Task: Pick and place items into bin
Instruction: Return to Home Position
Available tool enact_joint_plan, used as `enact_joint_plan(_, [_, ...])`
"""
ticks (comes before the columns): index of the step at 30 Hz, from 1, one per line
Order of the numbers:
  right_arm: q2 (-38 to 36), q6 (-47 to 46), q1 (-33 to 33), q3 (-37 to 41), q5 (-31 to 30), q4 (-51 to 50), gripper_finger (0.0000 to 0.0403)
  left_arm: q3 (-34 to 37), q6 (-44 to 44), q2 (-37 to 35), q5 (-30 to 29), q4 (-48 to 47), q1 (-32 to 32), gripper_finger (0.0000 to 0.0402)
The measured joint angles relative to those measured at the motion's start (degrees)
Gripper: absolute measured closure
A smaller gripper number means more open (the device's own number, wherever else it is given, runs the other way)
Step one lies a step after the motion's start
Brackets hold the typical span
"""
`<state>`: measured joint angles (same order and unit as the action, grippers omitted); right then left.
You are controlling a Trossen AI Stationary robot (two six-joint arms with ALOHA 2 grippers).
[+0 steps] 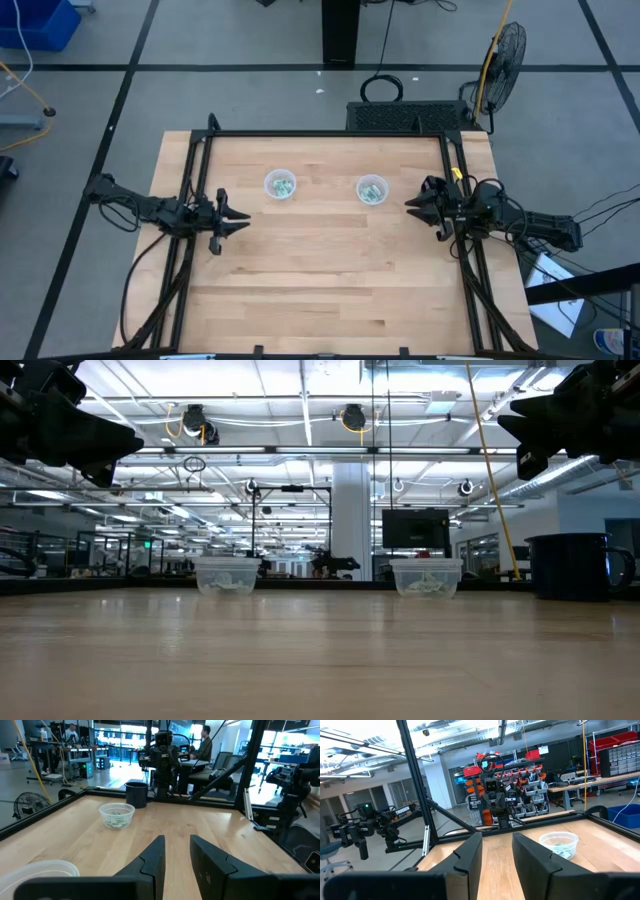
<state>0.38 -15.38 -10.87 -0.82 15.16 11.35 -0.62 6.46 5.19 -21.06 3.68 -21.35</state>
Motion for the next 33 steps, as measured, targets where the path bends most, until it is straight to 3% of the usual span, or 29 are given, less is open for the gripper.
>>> enact_joint_plan(33, [0.0, 0.0, 0.0, 0.0, 0.0, 0.0, 0.0303, 0.0, 0.0, 0.0, 0.0, 0.0, 0.0, 0.0309])
